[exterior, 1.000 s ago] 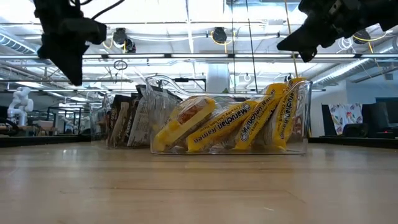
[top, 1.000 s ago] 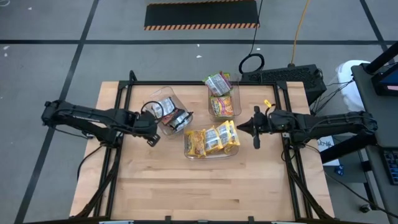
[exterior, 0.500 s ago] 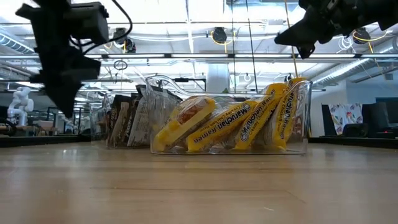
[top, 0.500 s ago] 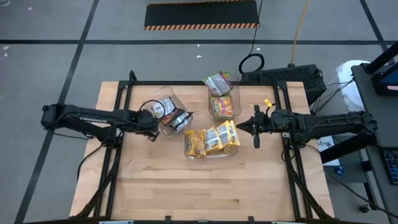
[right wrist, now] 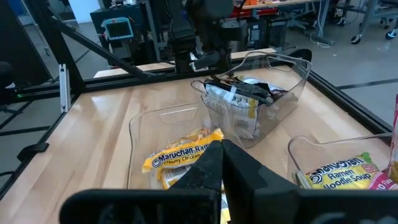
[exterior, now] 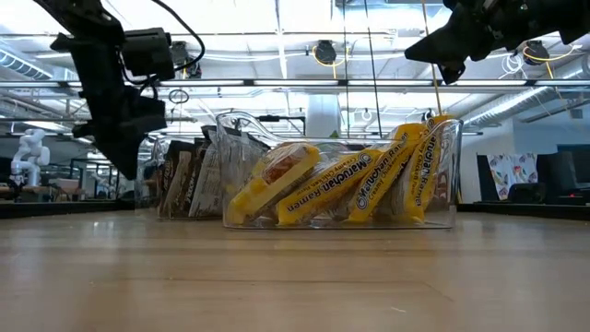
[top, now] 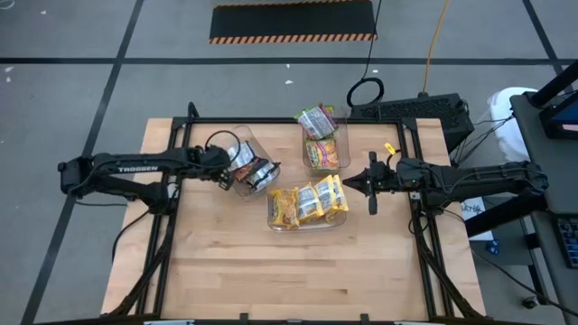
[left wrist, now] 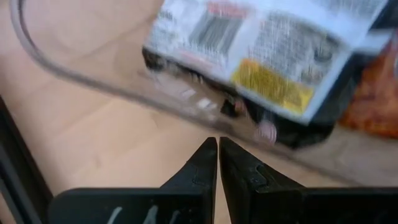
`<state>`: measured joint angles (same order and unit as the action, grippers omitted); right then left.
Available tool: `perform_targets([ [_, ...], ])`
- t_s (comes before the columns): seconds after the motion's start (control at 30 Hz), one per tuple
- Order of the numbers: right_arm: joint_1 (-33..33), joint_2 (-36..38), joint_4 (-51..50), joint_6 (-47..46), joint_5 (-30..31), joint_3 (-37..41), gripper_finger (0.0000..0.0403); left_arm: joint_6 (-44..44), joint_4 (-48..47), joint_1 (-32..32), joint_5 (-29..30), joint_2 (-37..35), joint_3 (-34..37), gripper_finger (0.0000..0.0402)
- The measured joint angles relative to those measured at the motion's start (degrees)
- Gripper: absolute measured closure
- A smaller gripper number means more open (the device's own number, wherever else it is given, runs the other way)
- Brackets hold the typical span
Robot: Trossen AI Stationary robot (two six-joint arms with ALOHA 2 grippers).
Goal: Sort Maruchan noodles
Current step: Adjust the transparent bins
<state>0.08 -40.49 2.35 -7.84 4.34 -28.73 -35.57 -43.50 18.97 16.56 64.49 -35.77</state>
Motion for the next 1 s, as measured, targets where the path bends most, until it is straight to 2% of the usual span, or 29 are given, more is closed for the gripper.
perform_targets([
  [0.5, 0.00, 0.00, 0.02, 0.00, 0.00, 0.00, 0.0403, 9.67, 15.06, 9.39, -2.26, 0.00, 0.00, 0.0376],
  [0.83, 0.00, 0.00, 0.01, 0.00, 0.02, 0.00, 0.0403, 12.16, 23.51, 12.01, -4.65, 4.20, -0.22, 0.0376],
  [1.0, 0.02, 0.00, 0.00, -0.04, 0.02, 0.00, 0.0403, 10.00, 23.40, 11.70, -8.98, 6.65, 0.16, 0.0376],
])
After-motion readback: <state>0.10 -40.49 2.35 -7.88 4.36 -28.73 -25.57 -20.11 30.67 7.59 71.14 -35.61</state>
